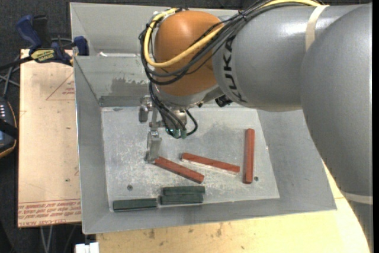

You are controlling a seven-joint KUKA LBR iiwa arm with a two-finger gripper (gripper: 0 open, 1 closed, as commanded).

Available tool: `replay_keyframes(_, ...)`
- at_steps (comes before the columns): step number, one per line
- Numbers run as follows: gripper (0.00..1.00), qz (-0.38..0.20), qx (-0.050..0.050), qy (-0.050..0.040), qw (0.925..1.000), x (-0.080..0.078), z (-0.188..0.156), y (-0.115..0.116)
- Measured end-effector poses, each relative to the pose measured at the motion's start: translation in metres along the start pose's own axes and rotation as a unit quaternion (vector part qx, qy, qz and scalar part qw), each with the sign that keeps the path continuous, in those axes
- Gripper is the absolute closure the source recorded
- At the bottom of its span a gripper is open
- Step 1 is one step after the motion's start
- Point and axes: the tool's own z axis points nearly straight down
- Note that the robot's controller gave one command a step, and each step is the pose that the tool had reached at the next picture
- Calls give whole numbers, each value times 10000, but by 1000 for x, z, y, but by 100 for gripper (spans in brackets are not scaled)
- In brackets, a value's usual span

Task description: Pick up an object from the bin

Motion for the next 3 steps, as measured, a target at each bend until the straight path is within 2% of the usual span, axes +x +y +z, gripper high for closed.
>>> replay_keyframes(1, 0, 20, -7, -38, 10000, -2, -5, -1)
replay_keyframes(2, 0, 205, -12, -52, 9998, 21, 69, -41)
replay_keyframes(3, 0, 344, 0, -11, 9994, 40, 80, -58)
